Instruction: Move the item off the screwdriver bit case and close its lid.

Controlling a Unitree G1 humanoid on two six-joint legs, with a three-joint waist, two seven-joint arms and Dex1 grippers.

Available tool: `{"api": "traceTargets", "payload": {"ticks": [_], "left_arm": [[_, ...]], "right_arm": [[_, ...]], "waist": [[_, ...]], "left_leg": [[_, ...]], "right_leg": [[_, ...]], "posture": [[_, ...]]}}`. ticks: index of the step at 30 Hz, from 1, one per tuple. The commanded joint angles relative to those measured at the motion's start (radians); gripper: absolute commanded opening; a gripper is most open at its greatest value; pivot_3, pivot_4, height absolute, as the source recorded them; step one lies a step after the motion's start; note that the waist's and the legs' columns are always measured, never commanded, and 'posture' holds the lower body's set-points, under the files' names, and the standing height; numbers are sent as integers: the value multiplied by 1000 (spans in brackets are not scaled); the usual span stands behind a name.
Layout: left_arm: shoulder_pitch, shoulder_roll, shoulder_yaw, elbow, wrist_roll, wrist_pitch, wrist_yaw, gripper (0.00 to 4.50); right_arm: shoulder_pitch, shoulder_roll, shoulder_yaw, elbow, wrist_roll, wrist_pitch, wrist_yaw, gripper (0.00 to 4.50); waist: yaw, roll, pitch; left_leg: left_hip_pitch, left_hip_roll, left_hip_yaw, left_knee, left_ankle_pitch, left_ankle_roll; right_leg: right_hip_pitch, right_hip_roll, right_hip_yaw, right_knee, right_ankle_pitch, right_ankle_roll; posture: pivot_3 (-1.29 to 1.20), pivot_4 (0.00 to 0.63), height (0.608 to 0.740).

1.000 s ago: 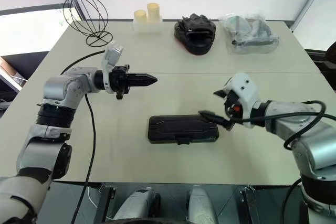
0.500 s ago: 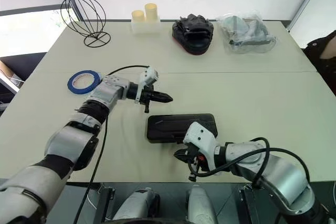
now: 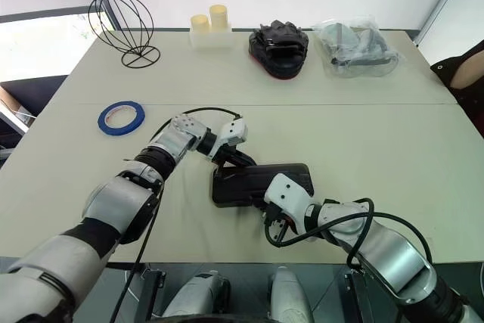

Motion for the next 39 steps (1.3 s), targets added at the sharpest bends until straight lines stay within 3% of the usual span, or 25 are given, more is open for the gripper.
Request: {"api": "traceTargets", "payload": {"ticks": [1,17,26,30,34,39], "left_arm": [[8,-24,-36,-14,42,-53,-56,0],[140,-37,-63,-142,53,-55,-122,0],[88,-55,18,-72,37,-73,50,0],[11,-24,176,-26,-65,-10,180,0],[-3,53,283,-49,-144,61,202,0],[67,185,361,-217,-227,237,188,0]], "right_arm": [[-27,13,15,31,-42,-49,2,29],[-61,34,22,83,-112,-19,-32,29],[5,43,-72,-82,40,110,22,29],[162,38,-325,-245,254,214,102,29],[169,81,-580,-216,409,246,107,29],[114,56,-678,-99,408,221,72,29]], "waist": [[0,0,0],[-5,-6,-5],[18,-6,-7],[27,-8,-6],[10,-10,-5],[-7,-9,-5]], "left_leg": [[0,0,0,0,0,0],[2,1,0,-1,0,0],[2,0,-2,0,0,0],[1,-2,-3,1,0,1],[1,0,-1,1,0,1],[2,1,0,-1,0,1]], "right_leg": [[0,0,0,0,0,0],[1,1,0,0,0,0],[2,0,0,0,0,0],[2,-1,0,0,0,0],[2,0,0,0,0,0],[0,1,1,2,0,0]], "posture": [[0,150,740],[0,150,740],[0,150,740],[0,150,740],[0,150,740],[0,150,740]]}}
